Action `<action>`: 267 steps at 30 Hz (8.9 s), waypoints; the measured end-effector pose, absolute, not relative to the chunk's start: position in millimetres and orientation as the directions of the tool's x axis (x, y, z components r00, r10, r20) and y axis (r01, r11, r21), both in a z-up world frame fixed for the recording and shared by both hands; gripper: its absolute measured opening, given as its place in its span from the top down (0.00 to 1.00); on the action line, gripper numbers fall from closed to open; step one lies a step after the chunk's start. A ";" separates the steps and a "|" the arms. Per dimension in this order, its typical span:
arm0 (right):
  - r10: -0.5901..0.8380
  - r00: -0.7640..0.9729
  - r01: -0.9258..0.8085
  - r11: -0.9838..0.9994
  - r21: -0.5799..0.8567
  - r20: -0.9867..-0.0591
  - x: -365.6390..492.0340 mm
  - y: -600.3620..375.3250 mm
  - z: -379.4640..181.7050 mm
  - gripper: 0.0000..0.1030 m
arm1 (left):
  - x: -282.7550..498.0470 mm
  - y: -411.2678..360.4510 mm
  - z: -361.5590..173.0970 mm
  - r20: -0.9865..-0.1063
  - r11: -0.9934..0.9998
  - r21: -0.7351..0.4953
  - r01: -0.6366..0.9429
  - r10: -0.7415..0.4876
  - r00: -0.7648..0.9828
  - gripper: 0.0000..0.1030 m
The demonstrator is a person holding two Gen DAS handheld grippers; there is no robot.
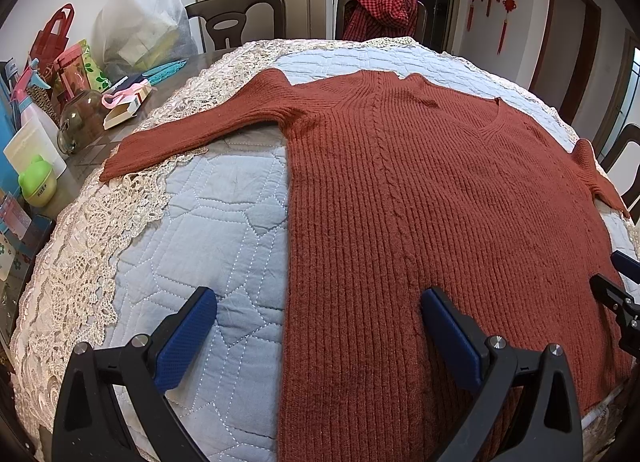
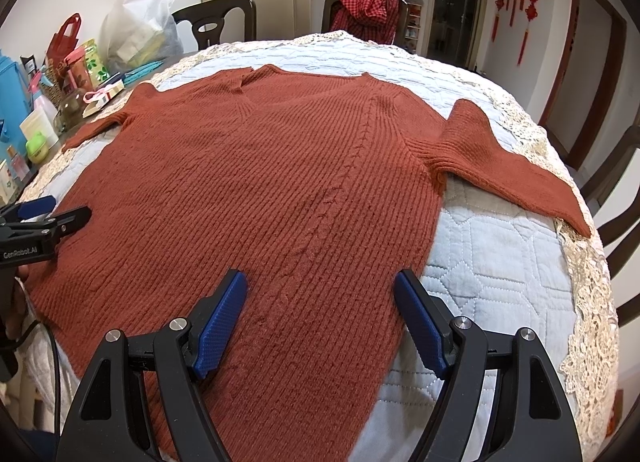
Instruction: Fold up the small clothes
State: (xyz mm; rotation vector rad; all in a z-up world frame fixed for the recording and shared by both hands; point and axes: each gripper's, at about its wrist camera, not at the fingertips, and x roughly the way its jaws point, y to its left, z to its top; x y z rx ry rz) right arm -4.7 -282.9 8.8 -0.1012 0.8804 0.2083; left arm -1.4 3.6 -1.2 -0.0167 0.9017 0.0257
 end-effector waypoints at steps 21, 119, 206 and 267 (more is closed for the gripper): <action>0.131 0.636 -0.219 0.976 -0.015 -0.760 -9.3 -281.9 8.5 0.26 | -3.2 2.4 -0.8 -0.778 1.000 -0.006 -0.022 0.009 0.628 0.00; 0.351 0.584 -0.237 0.936 0.260 -0.731 56.0 -280.1 38.2 0.26 | 109.2 17.5 62.8 -0.608 0.903 -0.338 0.264 -0.424 0.671 0.56; 0.365 0.584 -0.260 0.930 0.259 -0.725 21.5 -294.1 36.5 0.57 | 13.4 -57.8 34.4 -0.729 0.965 -0.078 0.252 -0.227 0.646 0.45; 0.378 0.758 -0.163 0.899 0.407 -0.531 92.6 -366.6 91.7 0.94 | 46.2 -63.2 16.3 -0.731 0.949 -0.166 0.269 -0.302 0.612 0.35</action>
